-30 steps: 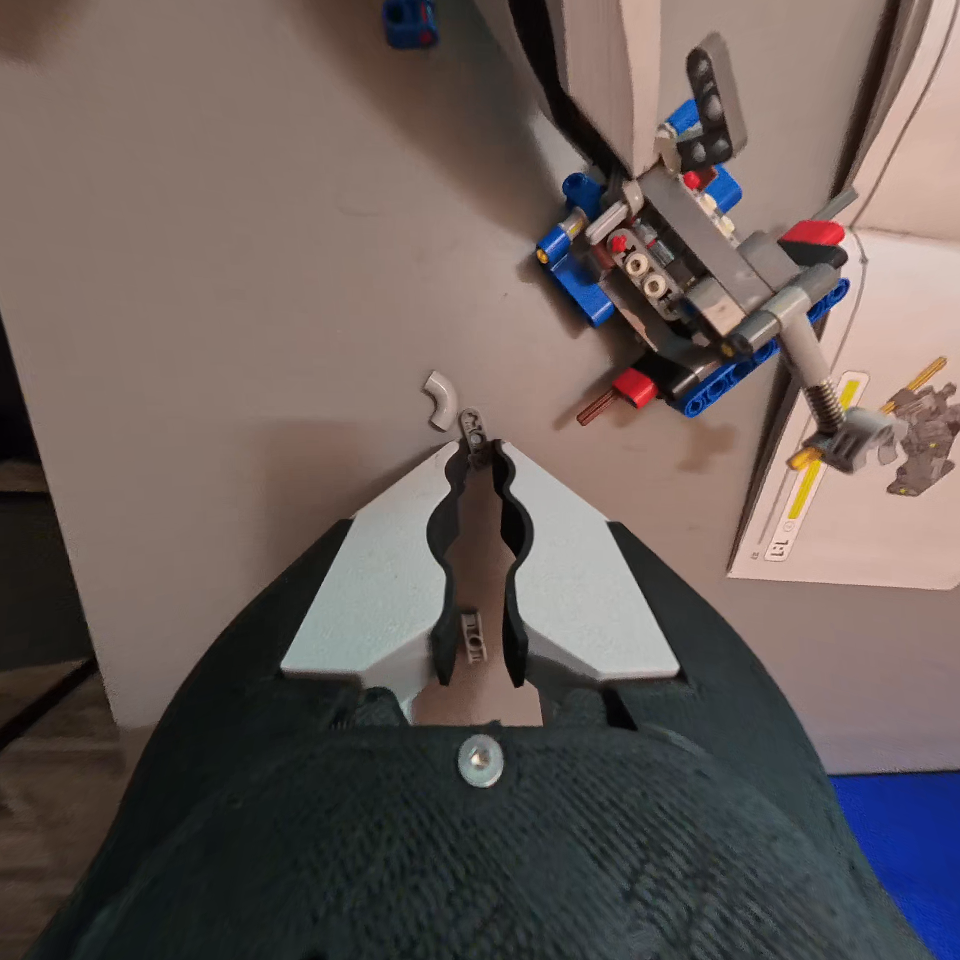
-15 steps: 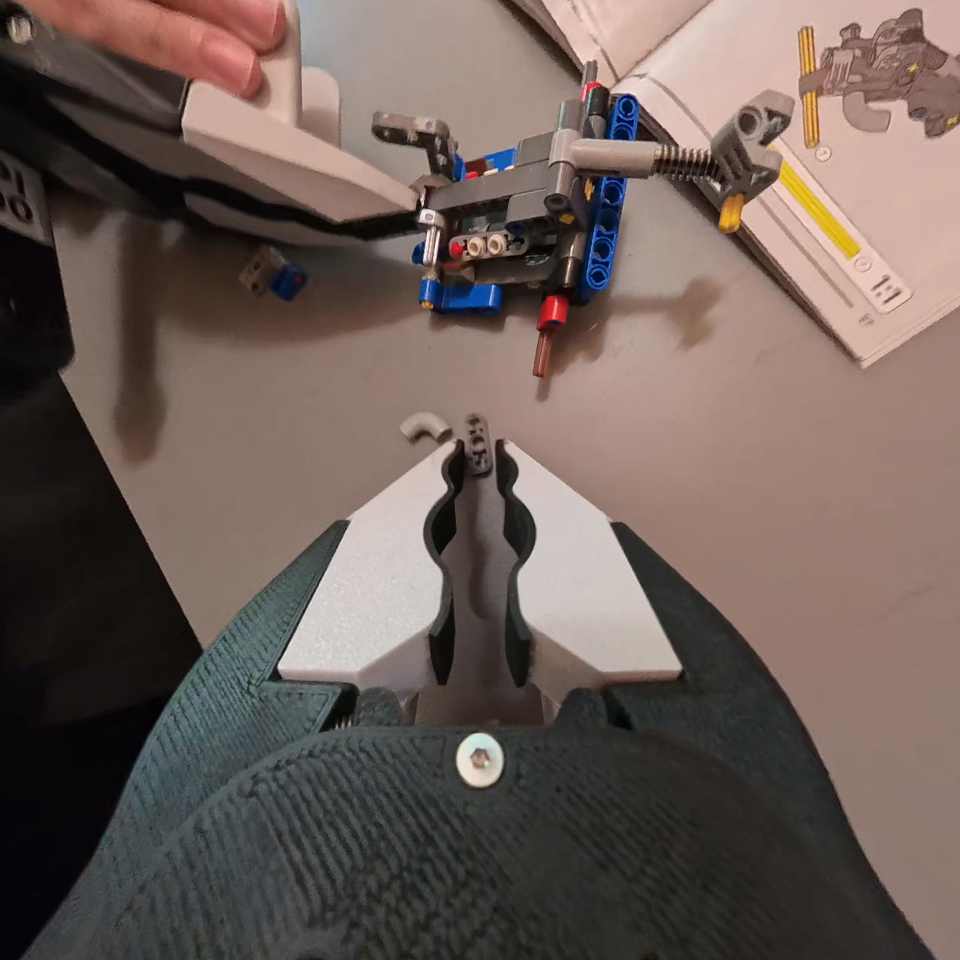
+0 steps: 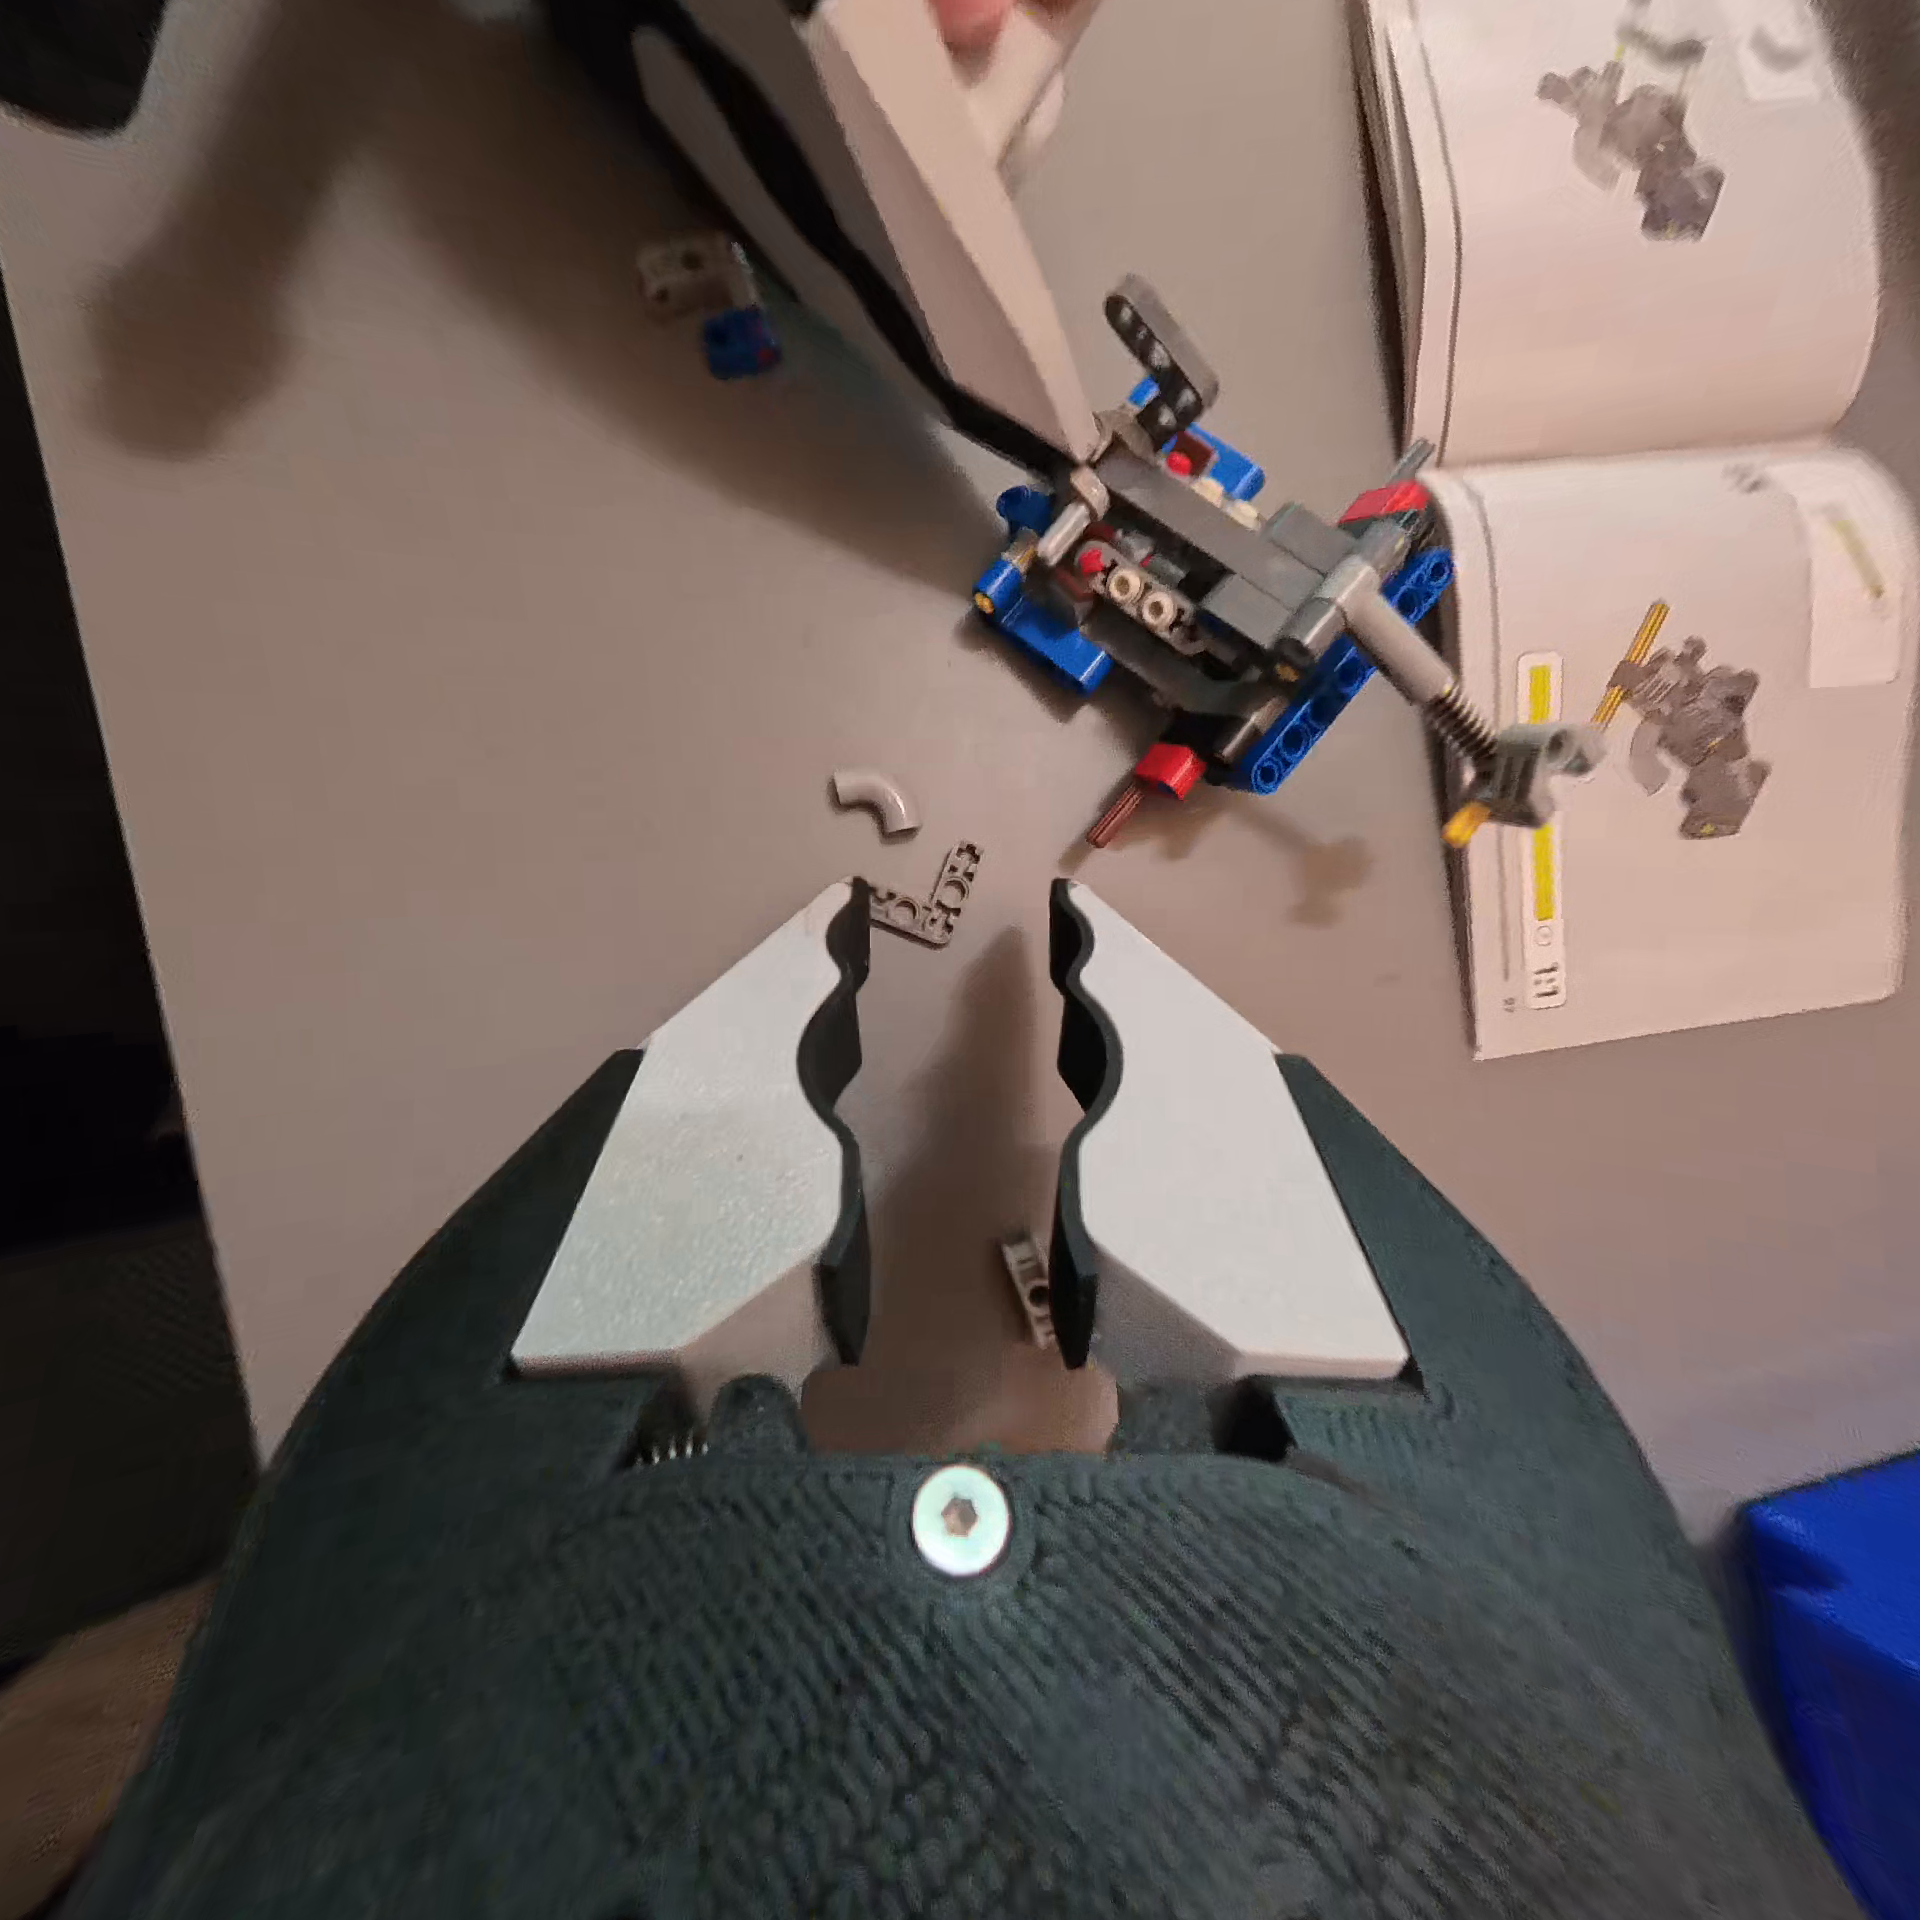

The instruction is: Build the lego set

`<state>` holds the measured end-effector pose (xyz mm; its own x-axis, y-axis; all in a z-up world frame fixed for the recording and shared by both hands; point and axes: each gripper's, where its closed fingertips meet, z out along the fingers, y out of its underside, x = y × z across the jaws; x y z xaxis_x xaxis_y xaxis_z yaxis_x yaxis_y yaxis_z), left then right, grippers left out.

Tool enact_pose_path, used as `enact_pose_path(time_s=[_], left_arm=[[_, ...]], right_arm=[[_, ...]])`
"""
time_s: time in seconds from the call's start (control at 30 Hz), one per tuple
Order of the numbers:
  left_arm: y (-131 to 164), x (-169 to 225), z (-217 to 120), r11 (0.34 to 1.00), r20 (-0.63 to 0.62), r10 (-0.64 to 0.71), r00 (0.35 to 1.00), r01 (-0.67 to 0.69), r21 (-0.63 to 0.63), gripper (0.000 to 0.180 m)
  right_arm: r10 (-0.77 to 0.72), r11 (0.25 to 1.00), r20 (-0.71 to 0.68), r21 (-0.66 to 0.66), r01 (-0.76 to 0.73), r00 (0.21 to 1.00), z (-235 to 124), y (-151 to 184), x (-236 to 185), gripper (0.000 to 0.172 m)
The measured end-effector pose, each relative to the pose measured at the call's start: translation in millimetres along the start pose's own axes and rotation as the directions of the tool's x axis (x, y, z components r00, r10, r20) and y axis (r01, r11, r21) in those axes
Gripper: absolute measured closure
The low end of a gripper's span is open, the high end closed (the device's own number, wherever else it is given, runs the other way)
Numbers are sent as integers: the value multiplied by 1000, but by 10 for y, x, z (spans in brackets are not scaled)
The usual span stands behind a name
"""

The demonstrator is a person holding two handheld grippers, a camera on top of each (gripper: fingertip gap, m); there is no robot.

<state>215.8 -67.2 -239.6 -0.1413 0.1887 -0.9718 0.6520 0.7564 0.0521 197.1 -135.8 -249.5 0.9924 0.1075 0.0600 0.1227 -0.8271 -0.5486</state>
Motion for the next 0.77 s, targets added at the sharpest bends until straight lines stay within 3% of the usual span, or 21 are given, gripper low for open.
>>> enact_pose_path(time_s=[0.03,0.1,0.23,0.33,0.47,0.63,0.77], left_arm=[[2,0,-2,1000,2,4,1000,-4,-1,176],[4,-1,-9,1000,6,9,1000,-9,1,176],[5,-5,-3,1000,10,20,1000,-20,5,176],[6,-7,0,1000,12,26,1000,-26,7,176],[2,-9,-4,999,20,41,999,-42,12,176],[-3,-15,-10,999,26,48,999,-49,21,176],[17,-31,-7,999,35,47,998,-48,22,176]], right_arm=[[35,999,11,-13,-34,999,14,20,2,140],[49,999,-30,11,-48,998,-9,-30,56,139],[-32,976,-165,209,67,986,-132,-489,153,147],[-152,962,-341,163,217,928,-136,-628,350,149],[-268,949,-285,88,304,920,62,-644,395,150],[-300,946,-158,75,314,941,204,-633,318,151],[-326,941,-171,30,336,930,237,-585,334,151]])
